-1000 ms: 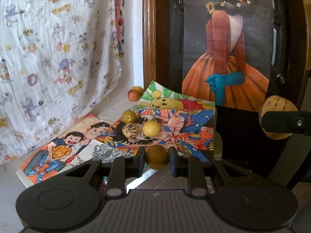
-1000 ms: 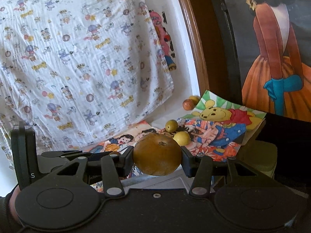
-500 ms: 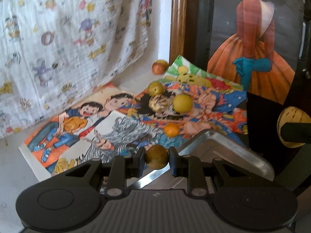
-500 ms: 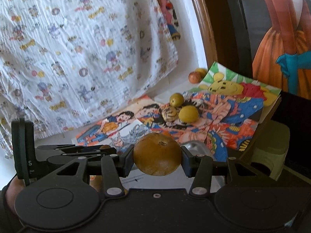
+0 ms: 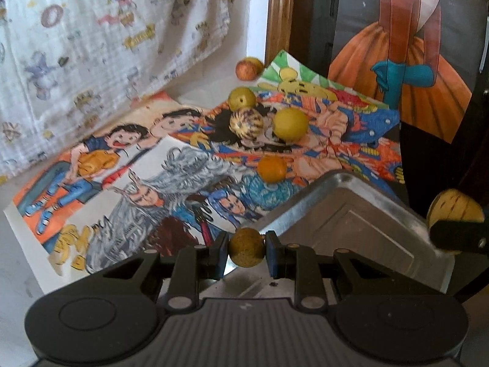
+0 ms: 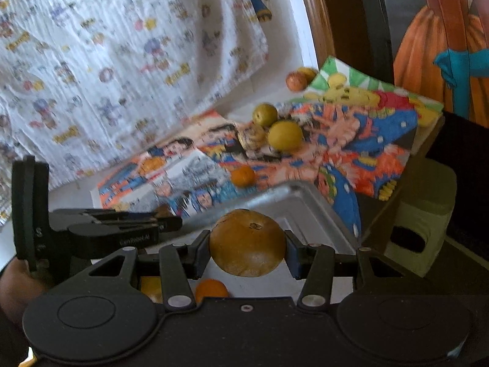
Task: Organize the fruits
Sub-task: 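Carry the small brown fruit with left tool while right tool carries the large brown fruit over the tray, then open right tool to drop the large brown fruit in the tray while left tool releases its fruit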
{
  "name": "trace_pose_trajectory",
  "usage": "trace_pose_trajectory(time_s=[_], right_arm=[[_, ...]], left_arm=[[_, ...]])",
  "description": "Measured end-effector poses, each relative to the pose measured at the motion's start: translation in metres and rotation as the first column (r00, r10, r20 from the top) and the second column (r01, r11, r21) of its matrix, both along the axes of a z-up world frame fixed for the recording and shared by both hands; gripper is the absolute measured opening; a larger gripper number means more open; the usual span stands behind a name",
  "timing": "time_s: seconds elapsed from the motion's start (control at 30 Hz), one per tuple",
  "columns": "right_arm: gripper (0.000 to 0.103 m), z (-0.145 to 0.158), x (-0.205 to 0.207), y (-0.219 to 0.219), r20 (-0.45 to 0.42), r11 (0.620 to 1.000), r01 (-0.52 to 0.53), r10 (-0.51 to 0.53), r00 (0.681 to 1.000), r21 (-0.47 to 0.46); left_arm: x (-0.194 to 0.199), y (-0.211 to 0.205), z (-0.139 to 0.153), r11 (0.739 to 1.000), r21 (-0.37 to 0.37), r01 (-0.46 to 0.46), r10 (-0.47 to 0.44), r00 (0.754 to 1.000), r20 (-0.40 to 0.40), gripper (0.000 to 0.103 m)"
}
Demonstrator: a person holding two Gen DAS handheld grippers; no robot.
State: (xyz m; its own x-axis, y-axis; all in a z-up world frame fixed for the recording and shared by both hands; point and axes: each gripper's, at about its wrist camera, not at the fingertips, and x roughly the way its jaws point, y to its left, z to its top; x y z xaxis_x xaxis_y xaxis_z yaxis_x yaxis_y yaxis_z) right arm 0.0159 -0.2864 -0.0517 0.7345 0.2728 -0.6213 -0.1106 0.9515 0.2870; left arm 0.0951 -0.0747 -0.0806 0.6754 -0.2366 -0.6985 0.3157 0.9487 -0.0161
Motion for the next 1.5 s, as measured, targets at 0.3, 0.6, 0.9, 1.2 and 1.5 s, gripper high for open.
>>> trace_pose_trajectory(time_s=[0.3, 0.6, 0.9, 1.2, 1.5], right_arm=[[0.052, -0.022, 0.008, 0.002, -0.047, 1.0, 0.005, -0.006, 0.999, -0.019], [0.052, -0.041, 0.016, 0.015, -0.057, 0.993, -0.016, 0.009, 0.998, -0.12], [0.052, -0.054, 0.02, 0.016, -0.09, 0.99, -0.022, 0.009, 0.996, -0.136], [0.053, -0.057, 0.02, 0.015, -0.096, 0.992, -0.015, 0.003, 0.995, -0.127], [0.054, -0.054, 0.02, 0.014, -0.095, 0.993, -0.011, 0.0, 0.996, -0.12]], left_arm=[[0.009, -0.01, -0.015, 1.0, 0.014, 0.026, -0.025, 0.999, -0.034, 0.028], [0.01, -0.02, -0.026, 0.998, 0.021, 0.057, -0.056, 0.996, -0.065, 0.028], [0.008, -0.02, -0.029, 0.998, 0.022, 0.06, -0.059, 0.996, -0.062, 0.029], [0.007, -0.02, -0.029, 0.998, 0.024, 0.057, -0.056, 0.997, -0.06, 0.031], [0.007, -0.019, -0.028, 0.998, 0.02, 0.056, -0.055, 0.997, -0.063, 0.031]])
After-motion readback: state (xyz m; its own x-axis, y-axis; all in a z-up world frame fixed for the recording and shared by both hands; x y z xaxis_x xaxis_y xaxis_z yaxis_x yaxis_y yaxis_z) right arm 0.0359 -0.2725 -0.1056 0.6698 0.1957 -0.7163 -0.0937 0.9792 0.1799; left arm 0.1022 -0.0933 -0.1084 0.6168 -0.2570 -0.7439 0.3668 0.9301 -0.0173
